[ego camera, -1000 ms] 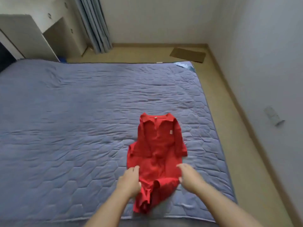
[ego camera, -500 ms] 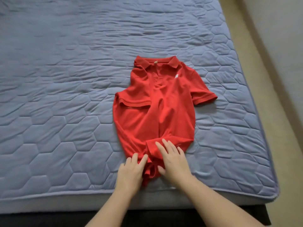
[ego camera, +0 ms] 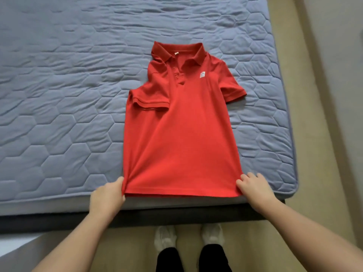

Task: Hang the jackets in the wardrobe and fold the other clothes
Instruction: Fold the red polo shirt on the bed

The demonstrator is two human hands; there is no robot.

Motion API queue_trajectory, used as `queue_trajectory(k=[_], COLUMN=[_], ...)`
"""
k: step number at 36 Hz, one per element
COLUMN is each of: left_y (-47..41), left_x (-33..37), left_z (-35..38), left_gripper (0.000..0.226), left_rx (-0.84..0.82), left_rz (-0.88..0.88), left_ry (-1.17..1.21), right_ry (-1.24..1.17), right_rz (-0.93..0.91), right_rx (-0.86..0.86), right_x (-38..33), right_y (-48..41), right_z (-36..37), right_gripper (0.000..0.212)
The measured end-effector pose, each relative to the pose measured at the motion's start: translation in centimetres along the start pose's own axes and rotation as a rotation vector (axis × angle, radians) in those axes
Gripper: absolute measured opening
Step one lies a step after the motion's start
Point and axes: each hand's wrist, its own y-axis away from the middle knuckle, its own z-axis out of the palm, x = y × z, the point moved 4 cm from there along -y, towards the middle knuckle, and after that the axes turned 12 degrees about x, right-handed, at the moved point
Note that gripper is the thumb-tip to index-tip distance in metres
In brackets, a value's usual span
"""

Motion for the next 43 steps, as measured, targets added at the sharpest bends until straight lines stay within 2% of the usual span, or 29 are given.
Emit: queue_trajectory(k=[3, 7, 12, 14, 16, 20, 24, 26, 30, 33, 35, 37, 39, 41, 43], left_y=[0.1, 1.7, 3.8, 3.8, 3.2, 0.0, -5.2, -8.4, -15.1, -19.3, -21.2, -22.7, -24.4, -26.5, -28.9], left_x=[0.5, -0.4, -1.2, -1.2, -1.2, -0.2, 2.8, 4.7, 8.7, 11.0, 12.1, 12.4, 11.1, 7.2, 2.2], left_z=[1.2, 3.9, 5.0, 4.7, 3.5, 0.1, -3.0, -4.0, -5.2, -4.5, -3.7, -3.6, -4.9, -6.1, -5.9], left_gripper=[0.025, 0.025, 0.031, 0.039, 0.041, 0.029, 0.029, 0.030, 0.056, 0.074, 0.067, 0.045, 0.026, 0.022, 0.031], left_rx=[-0.062, -0.175, -0.363, -0.473, -0.486, -0.355, -0.176, -0.048, 0.271, 0.327, 0.341, 0.374, 0.511, 0.561, 0.534], left_rz=[0.089, 0.091, -0.064, -0.108, -0.195, -0.236, -0.115, -0.037, 0.155, 0.299, 0.404, 0.443, 0.279, -0.124, -0.494], left_ry=[-0.134, -0.038, 0.154, 0.123, 0.067, 0.076, 0.094, 0.099, -0.018, -0.169, -0.265, -0.229, 0.087, 0.463, 0.693], right_ry=[-0.027, -0.057, -0.128, -0.145, -0.157, -0.224, -0.321, -0.335, -0.373, -0.428, -0.446, -0.475, -0.525, -0.608, -0.701], right_rz=[-0.025, -0.012, 0.007, 0.019, 0.048, 0.128, 0.219, 0.238, 0.212, 0.241, 0.262, 0.267, 0.287, 0.389, 0.599], right_rx=[-0.107, -0.274, -0.378, -0.391, -0.355, -0.252, -0.144, -0.085, 0.049, 0.114, 0.106, 0.093, 0.147, 0.351, 0.580], right_x=[-0.4, -0.8, -1.7, -1.7, -1.2, 0.3, 1.9, 2.3, 2.1, 1.2, 0.3, -0.6, -0.8, 0.5, 3.1], right_y=[0.4, 1.5, 2.0, 1.6, 0.6, -2.6, -6.8, -9.3, -14.6, -18.3, -20.3, -22.0, -23.4, -24.3, -24.5], right_z=[1.9, 4.1, 4.8, 4.1, 3.1, 0.1, -2.7, -3.7, -4.8, -4.9, -4.7, -4.3, -4.3, -4.9, -5.3], right_gripper=[0.029, 0.036, 0.038, 0.039, 0.038, 0.034, 0.028, 0.032, 0.047, 0.059, 0.064, 0.064, 0.058, 0.048, 0.041])
